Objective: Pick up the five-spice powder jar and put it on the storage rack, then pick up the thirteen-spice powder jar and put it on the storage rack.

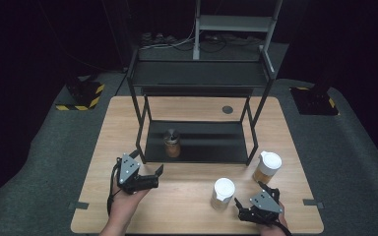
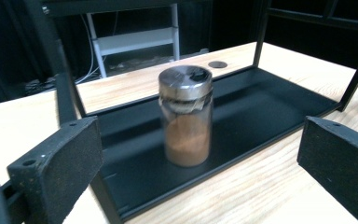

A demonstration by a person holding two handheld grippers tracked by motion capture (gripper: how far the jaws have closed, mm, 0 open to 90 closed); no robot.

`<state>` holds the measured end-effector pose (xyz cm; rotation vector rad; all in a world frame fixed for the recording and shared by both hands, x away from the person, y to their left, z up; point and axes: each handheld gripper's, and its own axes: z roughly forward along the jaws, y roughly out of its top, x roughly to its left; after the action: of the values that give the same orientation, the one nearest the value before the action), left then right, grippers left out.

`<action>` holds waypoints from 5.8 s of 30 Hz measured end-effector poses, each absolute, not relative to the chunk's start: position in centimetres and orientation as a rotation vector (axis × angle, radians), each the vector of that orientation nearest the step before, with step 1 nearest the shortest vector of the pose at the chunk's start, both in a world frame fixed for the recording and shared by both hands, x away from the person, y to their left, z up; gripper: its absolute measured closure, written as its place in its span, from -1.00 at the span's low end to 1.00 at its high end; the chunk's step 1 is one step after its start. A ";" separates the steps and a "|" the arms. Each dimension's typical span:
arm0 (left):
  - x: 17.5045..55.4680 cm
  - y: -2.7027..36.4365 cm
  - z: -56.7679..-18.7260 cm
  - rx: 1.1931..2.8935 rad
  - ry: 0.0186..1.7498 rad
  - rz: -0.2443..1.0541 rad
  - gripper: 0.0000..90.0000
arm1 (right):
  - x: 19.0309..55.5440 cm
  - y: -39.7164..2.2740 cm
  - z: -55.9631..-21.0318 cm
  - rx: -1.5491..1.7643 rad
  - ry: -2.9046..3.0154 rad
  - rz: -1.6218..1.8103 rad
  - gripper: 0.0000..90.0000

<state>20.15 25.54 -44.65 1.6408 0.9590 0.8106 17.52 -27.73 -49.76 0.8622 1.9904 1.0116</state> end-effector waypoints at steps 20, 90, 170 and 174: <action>17.8 27.8 -48.4 1.719 1.057 0.781 -0.99 | 17.5 -27.6 -49.8 0.855 1.989 1.002 -0.99; 18.4 25.8 -48.8 2.003 0.943 0.833 -0.97 | 15.0 -29.3 -47.4 0.852 1.873 1.223 -1.00; 18.6 26.0 -48.7 2.002 0.950 0.815 -0.97 | 17.2 -26.9 -51.4 0.818 1.955 1.507 -0.48; 18.6 26.0 -48.7 2.000 0.951 0.813 -0.98 | 17.4 -27.0 -51.7 0.807 1.952 1.526 -0.41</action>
<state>18.63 26.04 -48.70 2.0004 0.9509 0.8134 17.38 -27.05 -51.70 0.8074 1.9516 1.5257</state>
